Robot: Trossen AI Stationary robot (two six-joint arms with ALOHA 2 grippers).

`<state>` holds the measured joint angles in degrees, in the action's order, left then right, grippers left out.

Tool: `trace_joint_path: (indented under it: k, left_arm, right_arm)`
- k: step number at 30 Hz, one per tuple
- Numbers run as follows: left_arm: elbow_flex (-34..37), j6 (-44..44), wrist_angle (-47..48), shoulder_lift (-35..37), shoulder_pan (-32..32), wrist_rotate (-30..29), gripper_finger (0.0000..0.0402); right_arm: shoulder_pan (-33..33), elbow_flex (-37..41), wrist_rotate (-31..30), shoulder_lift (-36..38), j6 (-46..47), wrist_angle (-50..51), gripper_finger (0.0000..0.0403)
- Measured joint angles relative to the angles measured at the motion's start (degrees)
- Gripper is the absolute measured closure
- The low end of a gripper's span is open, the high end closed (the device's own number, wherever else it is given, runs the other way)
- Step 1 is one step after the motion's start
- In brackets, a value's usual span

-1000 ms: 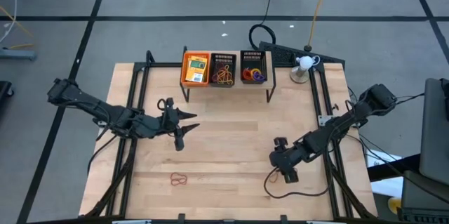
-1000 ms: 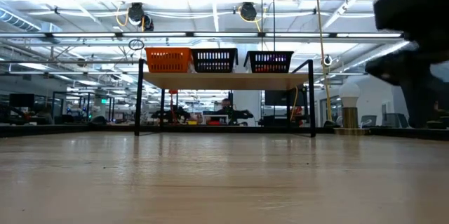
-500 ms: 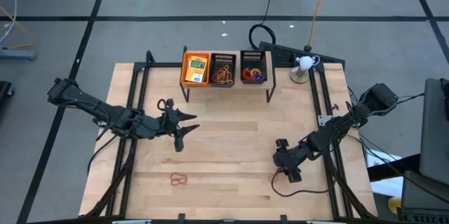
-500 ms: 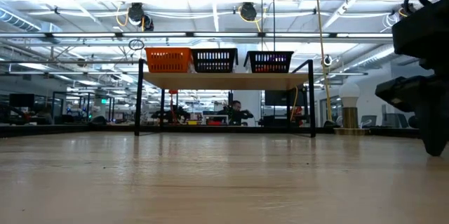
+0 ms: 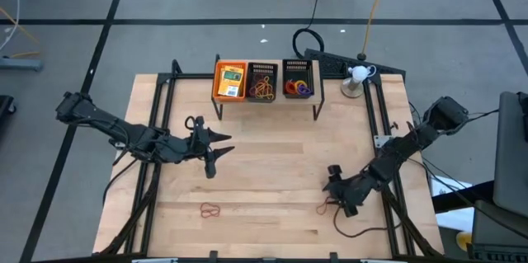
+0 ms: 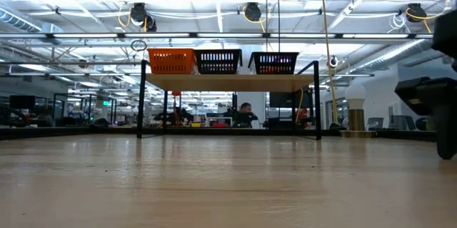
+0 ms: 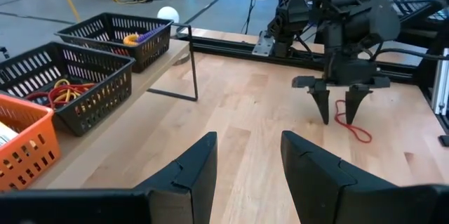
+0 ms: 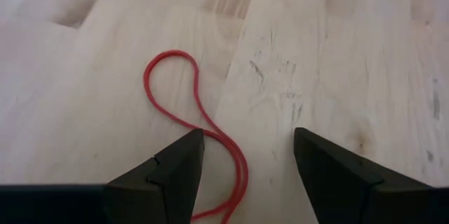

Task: Pick & Place Office Desk Supplies
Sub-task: Put the red rubber band into the left black bin on the shelf

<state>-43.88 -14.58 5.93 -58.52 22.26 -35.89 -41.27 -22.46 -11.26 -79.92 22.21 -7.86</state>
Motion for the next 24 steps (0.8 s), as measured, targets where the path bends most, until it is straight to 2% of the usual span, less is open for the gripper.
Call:
trace_joint_path:
  k: [6,10,18,24]
  left_arm:
    - [0.0,-2.1,0.0,0.0,0.0,0.0,0.0249]
    - [-0.1,-3.3,-0.2,-1.1,0.0,-0.1,0.0249]
    - [-0.1,-7.4,-0.3,-6.0,-0.1,-0.1,0.025]
    - [0.0,-8.6,-7.0,-9.6,-0.9,-0.2,0.025]
  right_arm:
    - [-2.3,10.5,-5.0,-0.3,-0.6,-22.3,0.019]
    - [-2.4,15.6,-4.8,-0.3,0.4,-30.7,0.019]
    - [-2.4,17.4,-4.8,-0.3,-2.2,-31.1,0.019]
    - [-2.4,17.4,-6.2,-1.1,-5.6,-31.0,0.019]
